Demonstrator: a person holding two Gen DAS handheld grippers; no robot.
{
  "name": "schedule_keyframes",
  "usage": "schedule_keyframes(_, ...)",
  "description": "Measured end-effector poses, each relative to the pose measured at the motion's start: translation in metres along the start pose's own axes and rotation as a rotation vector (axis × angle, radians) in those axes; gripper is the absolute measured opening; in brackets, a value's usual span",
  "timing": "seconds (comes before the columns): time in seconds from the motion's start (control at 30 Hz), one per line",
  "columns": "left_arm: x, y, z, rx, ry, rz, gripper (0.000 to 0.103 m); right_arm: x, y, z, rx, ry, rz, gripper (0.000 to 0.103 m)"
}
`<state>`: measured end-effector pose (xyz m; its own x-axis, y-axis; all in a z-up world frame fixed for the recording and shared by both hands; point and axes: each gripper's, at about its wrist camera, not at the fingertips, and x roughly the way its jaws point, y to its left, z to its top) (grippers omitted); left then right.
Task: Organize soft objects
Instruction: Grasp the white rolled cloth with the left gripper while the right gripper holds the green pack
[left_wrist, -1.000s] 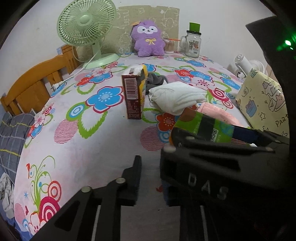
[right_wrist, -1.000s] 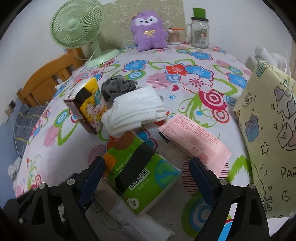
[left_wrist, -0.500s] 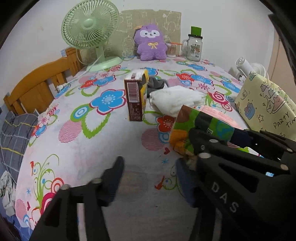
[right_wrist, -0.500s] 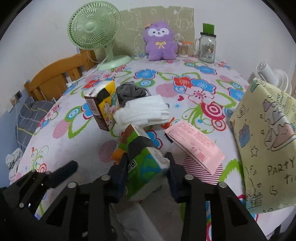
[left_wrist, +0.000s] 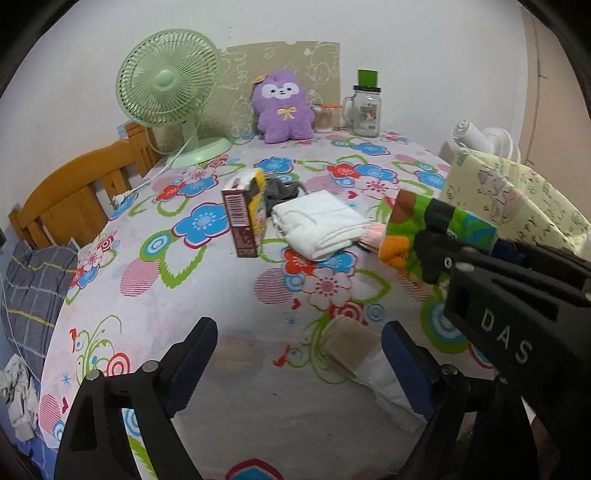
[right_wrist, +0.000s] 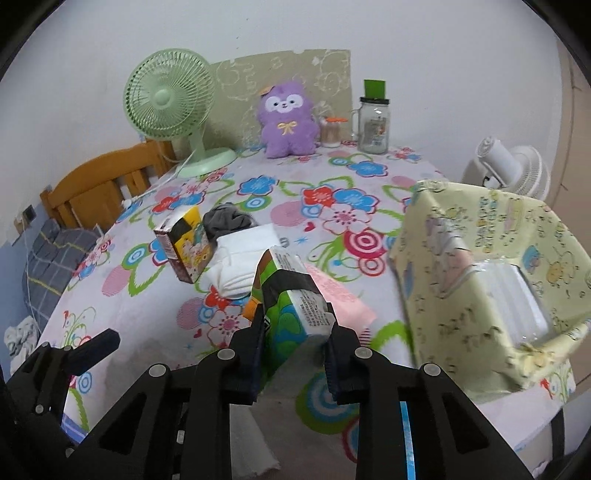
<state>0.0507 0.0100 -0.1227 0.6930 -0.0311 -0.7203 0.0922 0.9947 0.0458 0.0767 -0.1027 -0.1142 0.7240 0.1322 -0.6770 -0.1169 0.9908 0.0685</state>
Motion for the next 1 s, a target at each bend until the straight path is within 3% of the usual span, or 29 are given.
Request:
schedule_keyframes(0.33, -0.004, -0.020, -0.008, 0.041, 0.006, -0.026, 0.091, -0.001, -0.008, -0.010, 0.013, 0.018, -0.016, 0.029)
schedule_keyframes(0.4, -0.002, -0.022, -0.009, 0.044, 0.016, -0.032, 0.071, 0.000, -0.008, -0.011, 0.013, 0.025, -0.020, 0.029)
schedule_keyframes(0.53, 0.008, -0.026, -0.012, 0.029, 0.074, -0.079, 0.047, 0.004, -0.010, -0.013, 0.019, 0.038, -0.029, 0.029)
schedule_keyframes(0.67, 0.009, -0.031, -0.013, 0.031, 0.085, -0.123, 0.005, 0.007, -0.011, -0.014, 0.025, 0.051, -0.033, 0.029)
schedule_keyframes(0.7, 0.009, -0.032, -0.013, 0.035, 0.085, -0.125, 0.000, 0.008, -0.012, -0.015, 0.025, 0.052, -0.033, 0.029)
schedule_keyframes(1.0, 0.006, -0.026, -0.009, 0.019, 0.074, -0.110, 0.000, 0.007, -0.008, -0.014, 0.024, 0.048, -0.025, 0.029)
